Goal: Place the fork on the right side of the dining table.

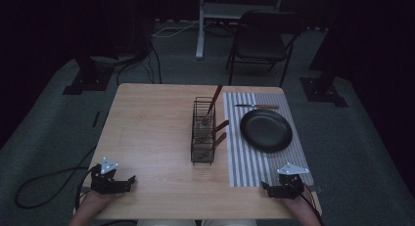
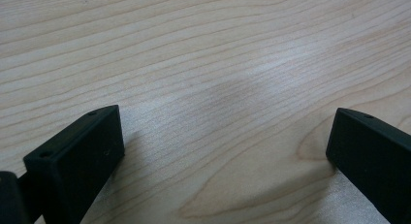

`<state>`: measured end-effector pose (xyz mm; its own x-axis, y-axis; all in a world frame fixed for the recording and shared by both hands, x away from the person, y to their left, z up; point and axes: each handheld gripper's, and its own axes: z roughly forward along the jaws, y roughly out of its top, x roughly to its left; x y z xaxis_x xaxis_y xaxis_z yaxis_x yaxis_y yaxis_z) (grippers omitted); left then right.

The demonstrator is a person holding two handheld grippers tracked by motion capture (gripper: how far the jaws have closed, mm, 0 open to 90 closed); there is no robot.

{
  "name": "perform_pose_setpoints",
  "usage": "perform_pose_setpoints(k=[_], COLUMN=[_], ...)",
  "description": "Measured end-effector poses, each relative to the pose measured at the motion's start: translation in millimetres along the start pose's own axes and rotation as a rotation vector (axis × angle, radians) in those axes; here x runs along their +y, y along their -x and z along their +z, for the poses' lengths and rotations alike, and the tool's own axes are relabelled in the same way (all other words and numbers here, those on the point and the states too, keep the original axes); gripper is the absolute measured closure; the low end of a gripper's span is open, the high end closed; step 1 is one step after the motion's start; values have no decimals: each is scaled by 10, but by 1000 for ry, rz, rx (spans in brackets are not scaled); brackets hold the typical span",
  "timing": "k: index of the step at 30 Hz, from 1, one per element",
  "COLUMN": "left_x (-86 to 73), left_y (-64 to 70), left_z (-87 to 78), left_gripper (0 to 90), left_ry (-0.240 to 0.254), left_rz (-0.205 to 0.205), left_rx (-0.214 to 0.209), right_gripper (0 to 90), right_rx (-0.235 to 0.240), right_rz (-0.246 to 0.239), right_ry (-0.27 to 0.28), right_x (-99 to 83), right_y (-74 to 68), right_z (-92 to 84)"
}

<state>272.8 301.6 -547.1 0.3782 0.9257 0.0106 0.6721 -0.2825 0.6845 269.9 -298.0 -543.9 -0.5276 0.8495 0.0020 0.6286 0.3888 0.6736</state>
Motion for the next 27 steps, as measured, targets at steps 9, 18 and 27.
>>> perform_pose_setpoints(k=[9,18,27], left_x=[0,0,-1], left_y=[0,-1,-1], left_z=[0,-1,0], left_gripper=[0,0,0], left_ry=[-1,-2,0], left_rz=[1,2,2], left_rx=[0,0,0], right_gripper=[164,164,189], right_rx=[35,68,111], right_rz=[30,39,18], right_ry=[43,83,110], right_x=[100,270,473], right_y=[-2,-23,-111], right_z=[-80,-111,-67])
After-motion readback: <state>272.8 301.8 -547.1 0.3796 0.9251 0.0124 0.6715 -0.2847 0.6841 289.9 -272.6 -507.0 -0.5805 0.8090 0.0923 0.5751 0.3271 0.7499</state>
